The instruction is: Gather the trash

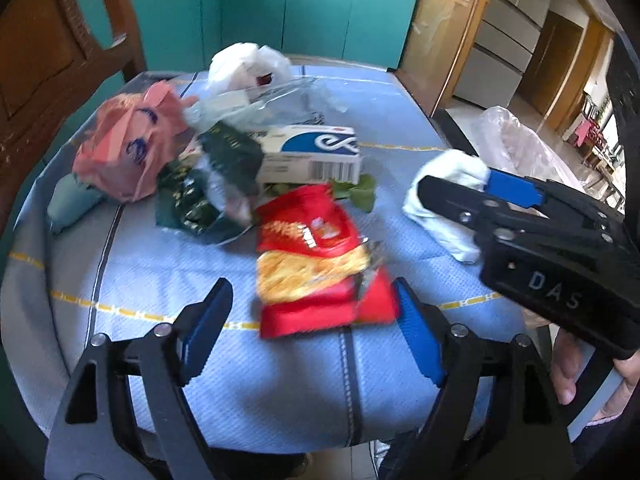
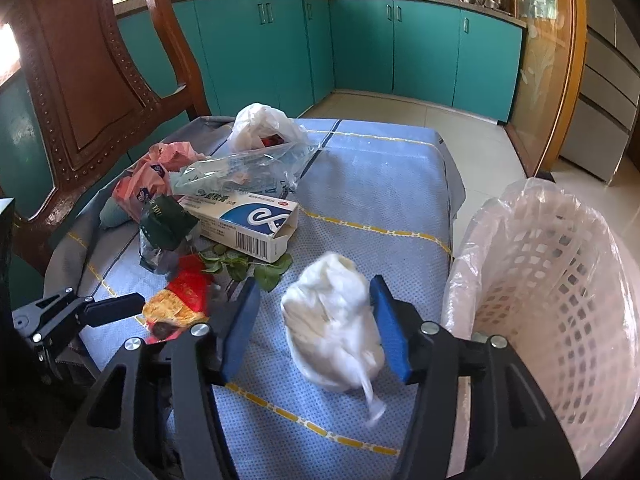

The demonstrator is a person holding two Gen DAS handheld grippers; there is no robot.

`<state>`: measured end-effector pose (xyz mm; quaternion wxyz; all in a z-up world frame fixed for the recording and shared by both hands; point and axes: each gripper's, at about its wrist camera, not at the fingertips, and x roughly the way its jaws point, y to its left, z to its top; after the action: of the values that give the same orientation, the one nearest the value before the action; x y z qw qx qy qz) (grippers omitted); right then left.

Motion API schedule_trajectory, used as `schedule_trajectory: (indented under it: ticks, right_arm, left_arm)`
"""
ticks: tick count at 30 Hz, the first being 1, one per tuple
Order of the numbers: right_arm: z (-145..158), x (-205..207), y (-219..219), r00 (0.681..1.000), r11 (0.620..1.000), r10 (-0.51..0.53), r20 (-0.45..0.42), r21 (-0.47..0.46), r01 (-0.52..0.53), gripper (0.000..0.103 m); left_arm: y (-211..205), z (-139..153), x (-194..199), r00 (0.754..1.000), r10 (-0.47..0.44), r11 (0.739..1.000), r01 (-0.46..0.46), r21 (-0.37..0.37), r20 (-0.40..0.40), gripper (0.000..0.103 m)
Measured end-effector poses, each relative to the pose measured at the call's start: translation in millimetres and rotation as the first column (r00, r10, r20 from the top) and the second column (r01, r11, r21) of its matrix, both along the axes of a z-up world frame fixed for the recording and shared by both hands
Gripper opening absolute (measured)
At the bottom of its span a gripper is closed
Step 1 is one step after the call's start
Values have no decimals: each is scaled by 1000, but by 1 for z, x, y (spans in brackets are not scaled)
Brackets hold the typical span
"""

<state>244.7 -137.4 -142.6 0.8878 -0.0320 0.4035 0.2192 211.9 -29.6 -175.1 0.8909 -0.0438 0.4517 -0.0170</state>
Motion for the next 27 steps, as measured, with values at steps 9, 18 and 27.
schedule_trajectory:
  ticks: [9, 18, 27]
  right_arm:
    - [-1, 1, -1, 1000, 1000, -9, -3, 0, 9, 61]
    - [-1, 0, 3, 1000, 1000, -5, -1, -7, 5, 61]
    - [-6, 3, 7, 1000, 1000, -1, -1, -25, 1, 69]
  left_arm:
    - [9, 4, -5, 1000, 12, 1000, -12, -2, 19, 38]
    - [27, 17, -25, 999, 28, 1000, -29, 9, 46, 37]
    - [31, 23, -36, 998, 23, 1000, -23, 10, 53, 37]
